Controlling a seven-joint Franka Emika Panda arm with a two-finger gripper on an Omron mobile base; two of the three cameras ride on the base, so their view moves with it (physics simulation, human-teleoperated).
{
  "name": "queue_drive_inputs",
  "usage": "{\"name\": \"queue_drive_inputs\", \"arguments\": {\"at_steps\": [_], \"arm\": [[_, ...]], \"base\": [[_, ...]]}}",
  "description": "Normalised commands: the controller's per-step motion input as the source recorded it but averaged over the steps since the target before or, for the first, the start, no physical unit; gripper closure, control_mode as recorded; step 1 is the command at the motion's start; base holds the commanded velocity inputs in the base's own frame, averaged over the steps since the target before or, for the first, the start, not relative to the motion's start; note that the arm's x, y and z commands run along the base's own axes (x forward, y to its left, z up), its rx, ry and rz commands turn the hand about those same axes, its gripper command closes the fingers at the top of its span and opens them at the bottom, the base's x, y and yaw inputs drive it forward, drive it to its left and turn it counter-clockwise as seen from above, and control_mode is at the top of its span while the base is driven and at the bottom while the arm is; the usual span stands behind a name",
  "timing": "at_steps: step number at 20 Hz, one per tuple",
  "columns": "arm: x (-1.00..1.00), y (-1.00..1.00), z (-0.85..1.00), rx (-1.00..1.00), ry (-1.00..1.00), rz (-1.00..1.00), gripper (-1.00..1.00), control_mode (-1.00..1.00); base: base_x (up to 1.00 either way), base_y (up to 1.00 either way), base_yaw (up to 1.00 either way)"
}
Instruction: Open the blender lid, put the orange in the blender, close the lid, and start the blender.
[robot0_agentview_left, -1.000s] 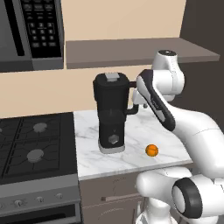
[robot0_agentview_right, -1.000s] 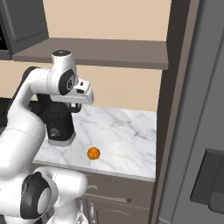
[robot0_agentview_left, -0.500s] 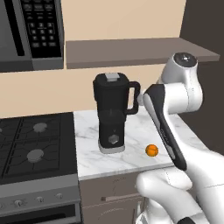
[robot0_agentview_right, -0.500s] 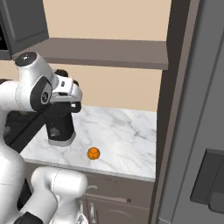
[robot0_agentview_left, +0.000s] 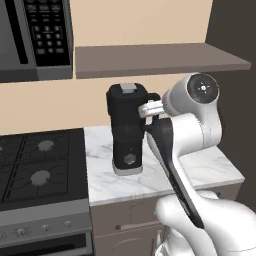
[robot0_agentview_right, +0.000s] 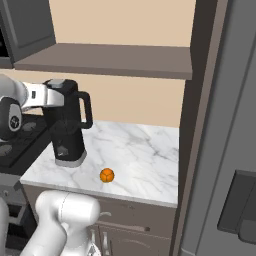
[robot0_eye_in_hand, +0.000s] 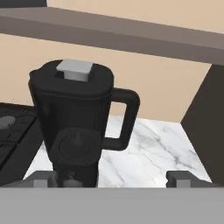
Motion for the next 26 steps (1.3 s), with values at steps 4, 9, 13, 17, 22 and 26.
{"name": "queue_drive_inputs", "arguments": {"at_steps": [4, 9, 13, 17, 22, 26], "arm": [[-0.03, 0.58, 0.53, 0.04, 0.0, 0.03, -1.0, -1.0], [0.0, 0.45, 0.39, 0.11, 0.02, 0.05, -1.0, -1.0], [0.11, 0.03, 0.11, 0.08, 0.0, 0.0, -1.0, -1.0], [0.37, 0.0, 0.0, 0.01, 0.01, 0.0, -1.0, -1.0], [0.54, 0.0, 0.0, 0.0, 0.1, -0.01, -1.0, -1.0], [0.29, -0.01, -0.03, 0.0, 0.12, 0.0, -1.0, -1.0]], "base": [[0.0, 0.0, 0.0], [0.0, 0.0, 0.0], [0.0, 0.0, 0.0], [0.0, 0.0, 0.0], [0.0, 0.0, 0.0], [0.0, 0.0, 0.0]]}}
